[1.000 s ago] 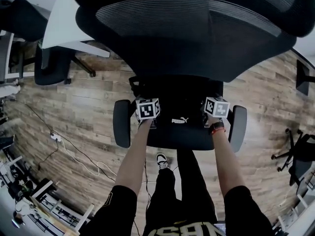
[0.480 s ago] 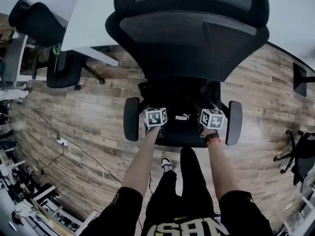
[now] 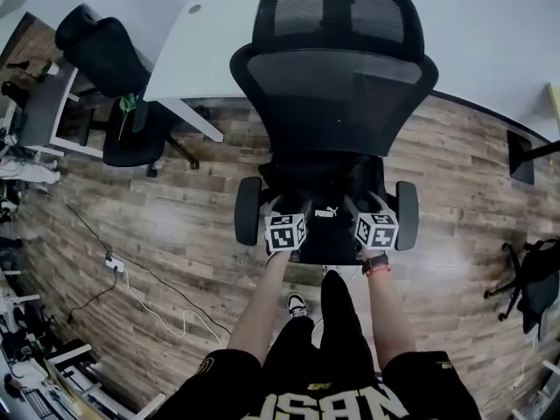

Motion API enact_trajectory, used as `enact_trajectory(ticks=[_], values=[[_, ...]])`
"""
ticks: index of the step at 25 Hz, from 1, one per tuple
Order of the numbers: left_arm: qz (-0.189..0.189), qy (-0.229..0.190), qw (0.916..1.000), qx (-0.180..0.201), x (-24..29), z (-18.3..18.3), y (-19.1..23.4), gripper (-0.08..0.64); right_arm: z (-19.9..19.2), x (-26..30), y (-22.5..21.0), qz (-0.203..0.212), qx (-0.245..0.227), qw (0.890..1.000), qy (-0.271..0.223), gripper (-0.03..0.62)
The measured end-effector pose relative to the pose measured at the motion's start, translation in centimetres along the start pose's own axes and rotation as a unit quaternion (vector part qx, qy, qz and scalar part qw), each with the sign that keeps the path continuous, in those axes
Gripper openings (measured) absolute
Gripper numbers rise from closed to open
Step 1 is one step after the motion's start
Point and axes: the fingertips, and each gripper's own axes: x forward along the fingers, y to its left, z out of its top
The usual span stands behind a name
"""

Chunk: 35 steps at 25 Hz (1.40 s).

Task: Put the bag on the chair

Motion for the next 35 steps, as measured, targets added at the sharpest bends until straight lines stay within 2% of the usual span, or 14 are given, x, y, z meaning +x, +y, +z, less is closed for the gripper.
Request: enact_trajectory(ticks=[7,12,18,22,26,30,35], values=[[-0.009,-0.069,0.9975,0.012,-6.8,4.0,-2.0,0.339,4.4,-6.1,3.4,-0.002,-0.041,0.997,-0.062,0.270],[-0.007,-0.115,0.9925,0.041,-12.3,6.1,-3.5,0.307,6.4,-11.7,5.5,-0.007,-0.072,0.992,-0.103,0.263],[-0.026,-0.183,0.9806,0.066,-19.0,8.7,-6.6,0.268,8.8,-18.3,8.5,0.000,-0.095,0.985,-0.147,0.210],[-0.029,-0.219,0.9712,0.089,-23.6,10.2,-7.9,0.213,10.1,-22.3,11.0,0.001,-0.103,0.978,-0.184,0.170],[-0.030,-0.252,0.9627,0.094,-27.4,11.6,-8.7,0.150,11.0,-25.4,13.4,0.011,-0.107,0.970,-0.218,0.107],[-0.031,-0.274,0.9561,0.099,-30.2,12.1,-8.9,0.092,11.4,-27.9,15.7,0.018,-0.120,0.963,-0.240,0.069],[-0.032,-0.292,0.9495,0.111,-32.8,11.9,-9.4,0.053,11.5,-30.5,17.3,0.014,-0.127,0.955,-0.266,0.030]])
